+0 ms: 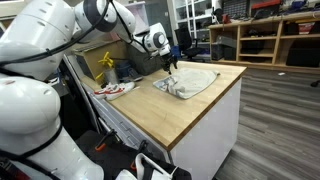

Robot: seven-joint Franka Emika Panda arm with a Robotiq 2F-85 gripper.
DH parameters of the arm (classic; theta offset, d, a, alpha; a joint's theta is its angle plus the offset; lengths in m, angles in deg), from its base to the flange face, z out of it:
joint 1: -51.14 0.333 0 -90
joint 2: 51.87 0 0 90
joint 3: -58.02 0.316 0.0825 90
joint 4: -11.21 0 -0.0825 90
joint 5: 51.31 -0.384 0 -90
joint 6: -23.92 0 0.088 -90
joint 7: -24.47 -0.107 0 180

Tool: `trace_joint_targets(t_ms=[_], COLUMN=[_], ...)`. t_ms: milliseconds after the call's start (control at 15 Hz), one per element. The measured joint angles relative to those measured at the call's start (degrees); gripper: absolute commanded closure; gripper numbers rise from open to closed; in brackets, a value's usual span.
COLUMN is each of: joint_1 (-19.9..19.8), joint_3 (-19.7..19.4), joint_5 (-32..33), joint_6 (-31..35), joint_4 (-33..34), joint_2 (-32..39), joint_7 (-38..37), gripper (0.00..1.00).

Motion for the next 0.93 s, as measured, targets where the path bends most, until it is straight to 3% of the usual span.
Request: trace_joint_targets(t_ms=[200, 533, 933], joint_1=[-0.9, -5.3, -9.9], joint_3=[0.3, 1.8, 2.2], joint_5=[0.7, 1.5, 1.5], joint_6=[-7.3, -19.2, -22.5], joint_4=[0.0, -0.2, -3.9], joint_2=[-1.6, -4.0, -5.4], joint_7=[3.1, 14.7, 25.3], gripper=[0.00, 0.00, 0.00])
